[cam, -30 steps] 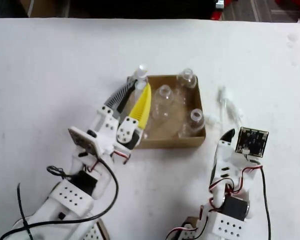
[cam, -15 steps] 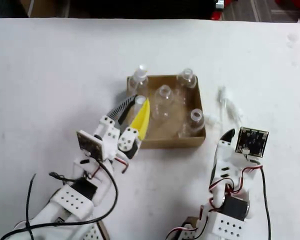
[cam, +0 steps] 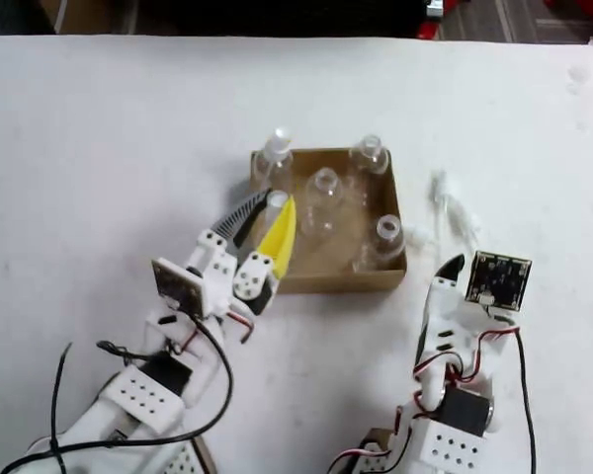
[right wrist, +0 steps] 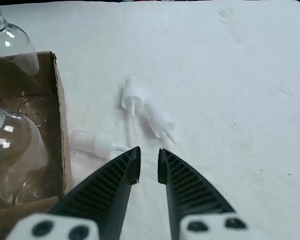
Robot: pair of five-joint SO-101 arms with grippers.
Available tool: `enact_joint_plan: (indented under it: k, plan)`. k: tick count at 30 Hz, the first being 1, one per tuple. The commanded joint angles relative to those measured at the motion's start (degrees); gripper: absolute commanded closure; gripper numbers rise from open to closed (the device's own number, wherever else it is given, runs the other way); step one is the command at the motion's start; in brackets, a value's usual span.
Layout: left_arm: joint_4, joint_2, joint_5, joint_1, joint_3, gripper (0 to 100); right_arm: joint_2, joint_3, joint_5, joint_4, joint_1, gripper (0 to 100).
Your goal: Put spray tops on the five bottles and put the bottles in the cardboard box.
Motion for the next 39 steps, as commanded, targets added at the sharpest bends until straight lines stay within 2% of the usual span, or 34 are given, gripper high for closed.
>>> enact_joint_plan:
  k: [1,7,11,13,26,29,32,39]
  plan:
    - [-1.1,-1.1,-0.4,0.7,-0.2,98,-0.4,0.5,-0.1,0.0,-0.6,94.6]
    - [-1.1,-1.5,-0.4,0.4,0.9,96,-0.4,0.5,-0.1,0.0,-0.6,94.6]
    - [-1.0,-1.5,1.9,0.1,1.2,85,-0.4,0.5,-0.1,0.0,-0.6,94.6]
    - [-0.2,-1.5,3.9,-0.9,1.0,82,-0.4,0.5,-0.1,0.0,-0.6,94.6]
    - [0.9,-3.6,4.7,-2.6,0.4,84,-0.4,0.5,-0.1,0.0,-0.6,94.6]
    - [2.1,-8.0,7.6,-4.2,1.1,84,-0.4,0.5,-0.1,0.0,-0.6,94.6]
    - [7.6,-15.1,9.0,-5.3,1.3,84,-0.4,0.5,-0.1,-0.1,-0.6,94.6]
    - [30.3,-37.2,9.0,-5.3,1.2,84,-0.4,0.5,-0.1,-0.1,-0.6,94.6]
